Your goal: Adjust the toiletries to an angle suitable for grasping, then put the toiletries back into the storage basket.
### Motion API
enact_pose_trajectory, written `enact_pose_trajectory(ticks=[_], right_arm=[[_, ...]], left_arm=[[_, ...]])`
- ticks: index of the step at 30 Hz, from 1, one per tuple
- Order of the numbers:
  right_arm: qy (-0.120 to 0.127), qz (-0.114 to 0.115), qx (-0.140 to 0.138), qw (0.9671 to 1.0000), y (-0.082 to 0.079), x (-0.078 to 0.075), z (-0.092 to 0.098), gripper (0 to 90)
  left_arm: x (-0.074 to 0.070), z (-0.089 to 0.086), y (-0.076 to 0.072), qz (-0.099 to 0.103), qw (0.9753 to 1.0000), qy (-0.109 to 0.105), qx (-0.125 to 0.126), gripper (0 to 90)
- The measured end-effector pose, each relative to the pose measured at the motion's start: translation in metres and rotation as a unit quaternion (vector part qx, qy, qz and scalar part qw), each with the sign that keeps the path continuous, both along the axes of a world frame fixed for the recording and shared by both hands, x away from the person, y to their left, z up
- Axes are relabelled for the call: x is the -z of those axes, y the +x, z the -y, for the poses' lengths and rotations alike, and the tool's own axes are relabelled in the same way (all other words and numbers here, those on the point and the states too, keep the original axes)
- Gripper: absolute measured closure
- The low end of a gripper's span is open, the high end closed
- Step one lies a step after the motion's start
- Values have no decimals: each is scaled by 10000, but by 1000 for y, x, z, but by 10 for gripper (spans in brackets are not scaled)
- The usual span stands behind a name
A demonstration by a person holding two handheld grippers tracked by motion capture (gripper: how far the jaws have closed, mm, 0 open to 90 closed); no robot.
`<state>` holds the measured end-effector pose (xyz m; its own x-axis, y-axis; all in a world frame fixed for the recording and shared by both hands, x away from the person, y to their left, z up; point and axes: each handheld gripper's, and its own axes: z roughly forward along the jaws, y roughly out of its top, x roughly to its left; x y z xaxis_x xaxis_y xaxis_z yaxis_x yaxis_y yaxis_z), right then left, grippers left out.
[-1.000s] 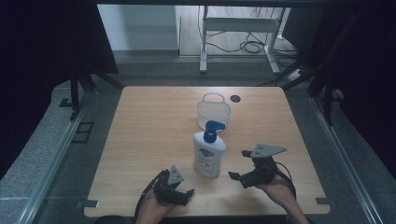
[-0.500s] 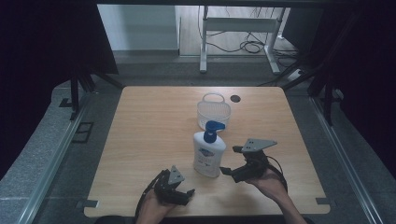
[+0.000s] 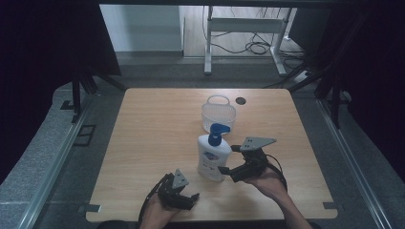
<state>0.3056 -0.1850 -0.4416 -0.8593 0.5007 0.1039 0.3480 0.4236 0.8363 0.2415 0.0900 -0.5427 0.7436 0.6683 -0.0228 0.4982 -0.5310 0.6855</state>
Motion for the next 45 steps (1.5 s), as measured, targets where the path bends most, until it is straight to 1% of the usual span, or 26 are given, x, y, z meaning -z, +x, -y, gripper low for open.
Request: enact_pose_trajectory(ticks=[8, 16, 19, 22, 25, 26, 27, 28, 30, 32, 33, 34, 35, 36, 37, 45], right_arm=[[20, 23, -57, 10000, 6, -4, -10, 67], [106, 118, -106, 9998, 14, -7, -21, 130], [74, 210, -133, 9997, 17, -8, -27, 143], [84, 225, -156, 9996, 18, -9, -29, 169], [-5, 276, -207, 9994, 18, -10, -34, 228], [-5, 276, -207, 9994, 18, -10, -34, 228], [-12, 271, -230, 9994, 18, -10, -36, 268], [-12, 271, -230, 9994, 18, -10, -36, 268], [-39, 254, -282, 9993, 19, -10, -37, 322], [-58, 260, -314, 9992, 19, -10, -38, 333], [-64, 276, -340, 9990, 20, -11, -38, 354], [-146, 350, -350, 9987, 19, -12, -40, 365], [-210, 401, -365, 9983, 18, -13, -40, 369], [-210, 401, -365, 9983, 18, -13, -40, 369], [-279, 418, -355, 9981, 17, -14, -41, 372], [-256, 360, -278, 9986, 19, -15, -39, 376]], left_arm=[[0, 0, 0, -1, 10000, 6, -3, 124], [0, 0, 0, 0, 10000, 6, -4, 123], [0, 1, 0, -4, 10000, 1, -9, 123], [0, 1, 0, -1, 10000, 8, -10, 122], [0, 1, 0, -3, 10000, 9, -13, 121], [0, 1, 0, -3, 10000, 9, -13, 121], [0, 1, 0, -4, 10000, 9, -14, 121], [0, 1, 0, -3, 10000, 8, -15, 121], [0, 1, 0, -4, 10000, 9, -17, 121], [0, 1, 0, -4, 10000, 9, -18, 121], [0, 1, 0, -4, 10000, 8, -19, 120], [0, 1, 0, -3, 10000, 8, -20, 120], [0, 1, 0, -1, 10000, 6, -23, 120], [0, 1, 0, -1, 10000, 6, -23, 120], [0, 1, 0, -1, 10000, 3, -27, 120], [0, 1, 0, 0, 10000, 1, -34, 120]])
